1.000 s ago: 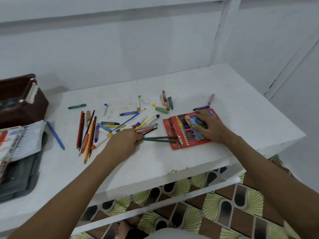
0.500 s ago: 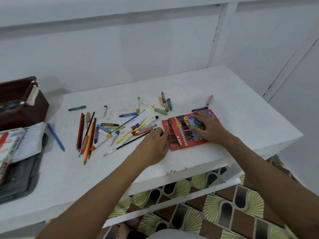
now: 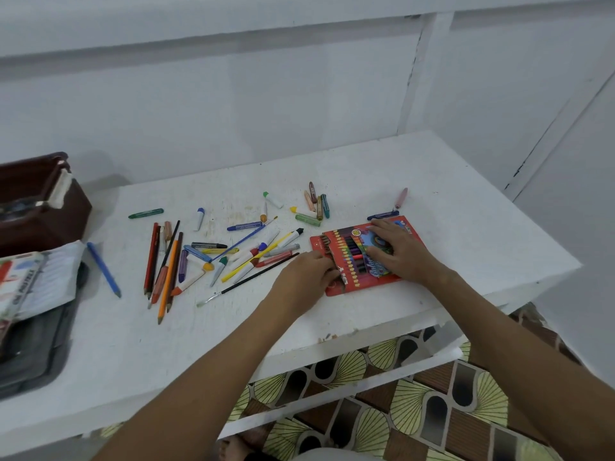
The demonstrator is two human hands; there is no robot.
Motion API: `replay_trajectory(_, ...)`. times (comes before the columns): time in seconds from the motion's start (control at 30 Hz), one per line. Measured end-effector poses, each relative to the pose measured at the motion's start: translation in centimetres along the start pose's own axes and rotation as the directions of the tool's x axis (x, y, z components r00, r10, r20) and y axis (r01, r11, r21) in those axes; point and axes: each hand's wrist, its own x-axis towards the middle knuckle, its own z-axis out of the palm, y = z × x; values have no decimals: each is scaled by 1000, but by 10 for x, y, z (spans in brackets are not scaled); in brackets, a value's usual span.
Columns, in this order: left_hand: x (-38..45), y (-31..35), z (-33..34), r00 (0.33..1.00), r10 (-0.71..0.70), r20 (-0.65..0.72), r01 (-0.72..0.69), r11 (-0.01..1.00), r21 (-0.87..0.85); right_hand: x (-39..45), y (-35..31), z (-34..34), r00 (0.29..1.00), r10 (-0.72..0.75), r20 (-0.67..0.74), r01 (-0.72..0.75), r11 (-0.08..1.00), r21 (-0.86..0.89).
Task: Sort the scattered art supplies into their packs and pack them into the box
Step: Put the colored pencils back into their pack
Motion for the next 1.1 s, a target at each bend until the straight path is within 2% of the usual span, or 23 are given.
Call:
replay_trajectory(0.13, -9, -3, -2, 997, -76, -34, 73, 994, -78, 0, 0, 0, 1000, 1, -3, -1, 1000, -10)
replay_trajectory(0.27, -14, -15, -11, 995, -73, 68, 77, 996, -55, 0, 1, 1, 1000, 1, -12, -2, 1000, -22)
replay_trajectory(0.33, -11, -17, -12, 994, -78, 78, 81, 996, -42, 0, 0, 1, 1000, 3, -13, -4, 1000, -20)
replay_trajectory(0.67, 5, 3, 2, 987, -144, -67, 134, 982, -136, -1, -4, -3, 1000, 17, 16, -18, 999, 31)
replay_trajectory(0.9, 2, -4, -3, 998, -55, -6, 54, 990, -129, -2, -5, -2, 1000, 13, 7, -13, 1000, 7)
replay_trajectory(1.1, 12, 3, 1, 983, -178, -51, 165, 967, -195, -1, -7, -2, 1000, 19, 20, -18, 999, -30)
